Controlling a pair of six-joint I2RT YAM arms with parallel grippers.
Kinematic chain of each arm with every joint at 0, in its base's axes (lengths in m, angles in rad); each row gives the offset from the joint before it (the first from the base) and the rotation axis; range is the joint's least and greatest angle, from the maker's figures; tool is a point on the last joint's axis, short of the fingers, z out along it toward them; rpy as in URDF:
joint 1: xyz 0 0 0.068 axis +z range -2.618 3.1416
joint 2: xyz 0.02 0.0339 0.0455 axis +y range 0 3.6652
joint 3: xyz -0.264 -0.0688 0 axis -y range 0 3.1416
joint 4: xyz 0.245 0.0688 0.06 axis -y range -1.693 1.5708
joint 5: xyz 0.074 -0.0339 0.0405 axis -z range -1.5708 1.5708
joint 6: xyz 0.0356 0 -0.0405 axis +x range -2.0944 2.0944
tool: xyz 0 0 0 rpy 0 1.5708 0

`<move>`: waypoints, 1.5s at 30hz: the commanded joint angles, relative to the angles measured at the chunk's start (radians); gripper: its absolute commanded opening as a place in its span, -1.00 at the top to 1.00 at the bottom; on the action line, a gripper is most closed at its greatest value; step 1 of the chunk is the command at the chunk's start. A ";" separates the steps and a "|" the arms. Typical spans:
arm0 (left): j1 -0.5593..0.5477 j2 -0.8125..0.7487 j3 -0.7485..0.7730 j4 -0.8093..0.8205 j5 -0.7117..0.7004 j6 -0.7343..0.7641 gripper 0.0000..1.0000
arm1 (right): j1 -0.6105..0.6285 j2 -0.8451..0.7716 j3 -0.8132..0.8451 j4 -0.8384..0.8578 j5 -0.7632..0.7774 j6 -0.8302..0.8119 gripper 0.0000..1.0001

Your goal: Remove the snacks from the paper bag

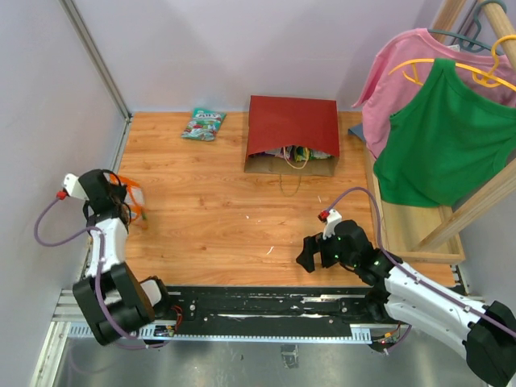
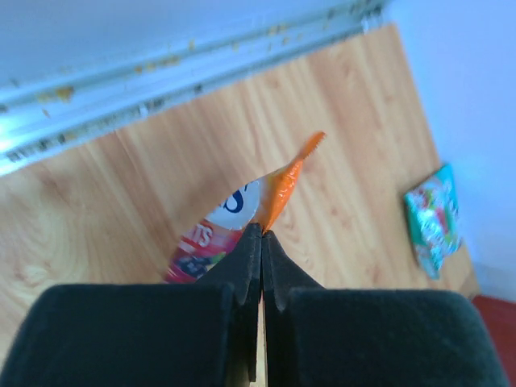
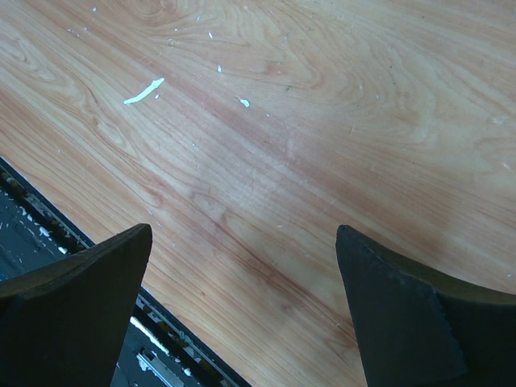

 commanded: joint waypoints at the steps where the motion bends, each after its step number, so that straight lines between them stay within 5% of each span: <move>1: -0.034 -0.144 0.093 -0.153 -0.299 0.032 0.99 | -0.016 -0.012 -0.016 0.026 -0.021 -0.003 -0.97; 7: -0.082 -0.144 0.207 -0.311 -0.560 0.007 0.99 | -0.016 -0.050 -0.026 0.017 -0.025 0.000 -0.97; 14: -0.403 0.142 0.400 -0.534 -1.003 -0.046 0.99 | -0.016 -0.097 -0.035 -0.002 -0.023 0.009 -0.97; 23: -0.658 0.722 0.847 -1.359 -1.310 -0.756 0.99 | -0.017 -0.171 -0.039 -0.061 -0.031 0.025 -0.97; 28: -0.748 0.911 0.968 -1.395 -1.431 -0.660 0.99 | -0.016 -0.191 -0.048 -0.060 -0.029 0.032 -0.97; 35: -0.750 0.863 0.973 -1.393 -1.430 -0.692 0.99 | -0.017 -0.159 -0.045 -0.045 -0.033 0.029 -0.97; 45: -0.741 1.213 1.269 -1.393 -1.519 -0.299 0.99 | -0.016 -0.103 -0.036 -0.024 -0.056 0.019 -0.97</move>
